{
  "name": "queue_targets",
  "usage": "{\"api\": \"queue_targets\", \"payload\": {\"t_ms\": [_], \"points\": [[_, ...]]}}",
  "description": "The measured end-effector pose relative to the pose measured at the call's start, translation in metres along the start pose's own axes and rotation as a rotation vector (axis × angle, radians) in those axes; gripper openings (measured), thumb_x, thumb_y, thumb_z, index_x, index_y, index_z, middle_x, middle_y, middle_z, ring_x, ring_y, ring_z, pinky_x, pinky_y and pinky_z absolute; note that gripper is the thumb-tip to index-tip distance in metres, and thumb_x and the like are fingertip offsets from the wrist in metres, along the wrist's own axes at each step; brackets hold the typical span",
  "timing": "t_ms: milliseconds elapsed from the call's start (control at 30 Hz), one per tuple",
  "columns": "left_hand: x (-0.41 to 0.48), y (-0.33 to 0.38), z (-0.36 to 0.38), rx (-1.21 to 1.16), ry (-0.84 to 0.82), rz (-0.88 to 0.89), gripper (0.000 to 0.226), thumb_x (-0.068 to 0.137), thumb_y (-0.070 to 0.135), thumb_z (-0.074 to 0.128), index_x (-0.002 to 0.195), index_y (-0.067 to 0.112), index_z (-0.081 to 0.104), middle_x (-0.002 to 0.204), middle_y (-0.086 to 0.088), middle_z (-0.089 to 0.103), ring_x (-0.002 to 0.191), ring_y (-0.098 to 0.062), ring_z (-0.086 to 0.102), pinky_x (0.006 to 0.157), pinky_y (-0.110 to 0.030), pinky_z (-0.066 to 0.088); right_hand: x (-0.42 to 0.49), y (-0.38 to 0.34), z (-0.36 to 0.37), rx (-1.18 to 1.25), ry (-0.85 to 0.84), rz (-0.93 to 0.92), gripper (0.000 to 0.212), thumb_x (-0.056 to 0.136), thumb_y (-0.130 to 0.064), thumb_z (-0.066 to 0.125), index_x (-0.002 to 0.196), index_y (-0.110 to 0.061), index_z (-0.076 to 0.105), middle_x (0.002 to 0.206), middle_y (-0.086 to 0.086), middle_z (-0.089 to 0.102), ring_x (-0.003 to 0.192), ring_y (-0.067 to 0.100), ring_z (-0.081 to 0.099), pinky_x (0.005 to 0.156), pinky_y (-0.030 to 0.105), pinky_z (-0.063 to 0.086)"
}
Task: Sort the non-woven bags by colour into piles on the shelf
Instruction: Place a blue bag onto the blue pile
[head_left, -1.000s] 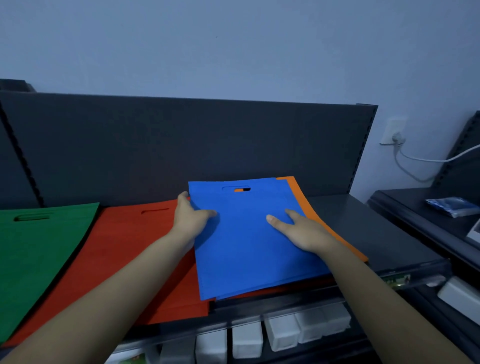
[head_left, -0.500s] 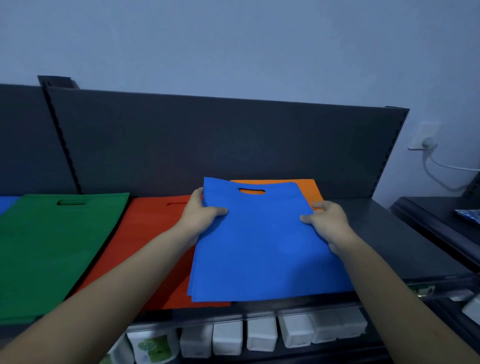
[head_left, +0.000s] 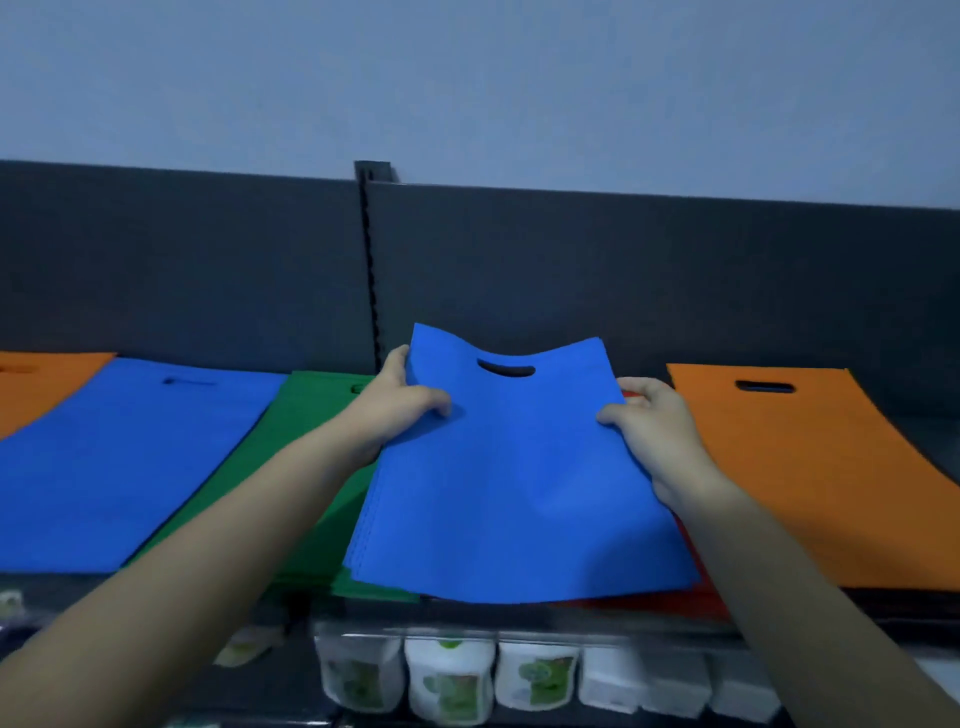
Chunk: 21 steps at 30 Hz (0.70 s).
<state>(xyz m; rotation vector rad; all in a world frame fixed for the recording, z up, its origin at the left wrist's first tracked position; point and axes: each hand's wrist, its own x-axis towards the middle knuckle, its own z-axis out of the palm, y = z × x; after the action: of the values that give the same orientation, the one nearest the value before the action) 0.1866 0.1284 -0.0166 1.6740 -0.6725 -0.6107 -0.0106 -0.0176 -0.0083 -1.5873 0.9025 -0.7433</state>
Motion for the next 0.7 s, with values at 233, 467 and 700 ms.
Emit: {"api": "queue_targets", "payload": {"t_ms": [233, 467, 700], "points": [[-0.01, -0.055, -0.219, 0.115, 0.042, -0.034, 0.063, 0.086, 0.002, 0.063, 0.13, 0.032, 0.028, 0.099, 0.011, 0.055, 0.085, -0.019, 0.066, 0.071, -0.035, 0.055, -0.035, -0.013, 0.206, 0.164, -0.023, 0.094, 0.052, 0.085, 0.011, 0.053, 0.134, -0.003, 0.044, 0.112, 0.01, 0.059, 0.082, 0.02, 0.06, 0.065, 0.03, 0.049], [0.013, -0.084, -0.36, 0.375, 0.142, 0.02, 0.095, 0.081, 0.007, 0.073, 0.153, 0.02, 0.013, 0.127, -0.001, 0.047, 0.104, -0.024, 0.056, 0.08, -0.035, 0.048, -0.064, -0.019, 0.335, -0.068, -0.086, -0.003, 0.04, 0.087, 0.007, 0.056, 0.124, -0.005, 0.051, 0.106, 0.002, 0.057, 0.072, 0.011, 0.058, 0.065, 0.031, 0.051], [0.018, -0.127, -0.406, 1.051, 0.119, 0.185, 0.087, 0.088, 0.052, 0.059, 0.153, 0.011, 0.018, 0.157, -0.009, 0.026, 0.142, -0.027, 0.026, 0.115, -0.04, 0.026, -0.062, -0.004, 0.389, -0.725, -0.235, -0.297, 0.046, 0.092, -0.026, 0.062, 0.132, -0.006, 0.051, 0.135, 0.007, 0.048, 0.126, 0.021, 0.047, 0.1, 0.023, 0.032]]}}
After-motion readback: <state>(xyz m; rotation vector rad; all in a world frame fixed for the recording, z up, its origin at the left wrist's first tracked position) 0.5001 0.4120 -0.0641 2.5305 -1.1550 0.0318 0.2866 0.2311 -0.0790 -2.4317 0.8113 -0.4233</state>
